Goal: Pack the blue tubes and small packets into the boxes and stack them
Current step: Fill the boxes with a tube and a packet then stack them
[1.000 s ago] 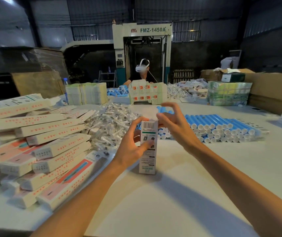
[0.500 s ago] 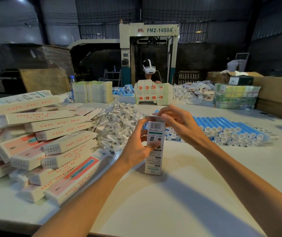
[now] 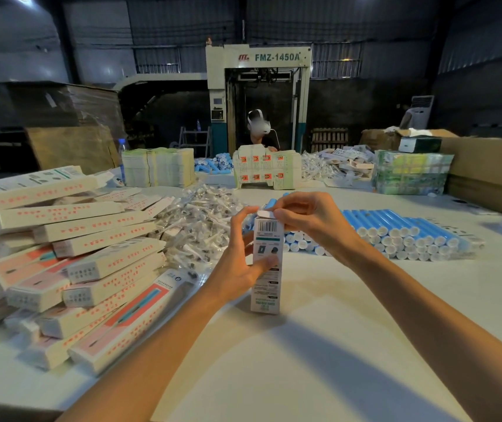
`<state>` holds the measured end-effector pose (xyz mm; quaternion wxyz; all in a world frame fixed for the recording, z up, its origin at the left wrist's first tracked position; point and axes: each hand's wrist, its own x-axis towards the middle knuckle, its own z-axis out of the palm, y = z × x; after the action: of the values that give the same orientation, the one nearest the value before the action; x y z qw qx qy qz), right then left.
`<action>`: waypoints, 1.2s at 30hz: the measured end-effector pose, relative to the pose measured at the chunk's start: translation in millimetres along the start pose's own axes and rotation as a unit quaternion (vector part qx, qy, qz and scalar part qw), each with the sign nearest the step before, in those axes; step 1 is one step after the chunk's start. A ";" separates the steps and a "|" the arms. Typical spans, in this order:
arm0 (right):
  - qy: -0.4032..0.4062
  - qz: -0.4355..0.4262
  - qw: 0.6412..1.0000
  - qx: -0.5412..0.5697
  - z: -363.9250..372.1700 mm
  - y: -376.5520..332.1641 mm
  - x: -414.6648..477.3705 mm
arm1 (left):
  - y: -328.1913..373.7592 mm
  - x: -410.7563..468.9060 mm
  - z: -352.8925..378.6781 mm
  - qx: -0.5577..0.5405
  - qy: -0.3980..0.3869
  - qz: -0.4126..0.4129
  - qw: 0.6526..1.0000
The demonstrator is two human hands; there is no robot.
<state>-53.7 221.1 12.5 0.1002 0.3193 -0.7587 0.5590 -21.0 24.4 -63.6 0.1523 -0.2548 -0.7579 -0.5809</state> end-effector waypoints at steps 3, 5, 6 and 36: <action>-0.023 0.010 1.000 -0.013 -3.1 -4.7 3.6 | -0.4 -0.2 -1.7 0.007 -0.008 -0.006 1.000; -0.034 0.012 0.999 -0.020 -4.1 -6.9 5.1 | -0.8 -0.3 -2.7 0.010 -0.008 -0.006 1.000; -0.037 0.010 0.999 -0.028 -4.3 -7.8 6.2 | -1.3 -0.1 -3.0 0.012 -0.007 -0.004 1.000; 0.030 -0.066 0.995 -0.070 7.8 5.4 -19.0 | -3.0 -1.9 22.4 0.128 0.071 0.054 0.988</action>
<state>-40.7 222.0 -4.1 0.1821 0.3441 -0.7696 0.5062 -19.6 44.9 -73.2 0.2685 -0.2316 -0.7983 -0.4868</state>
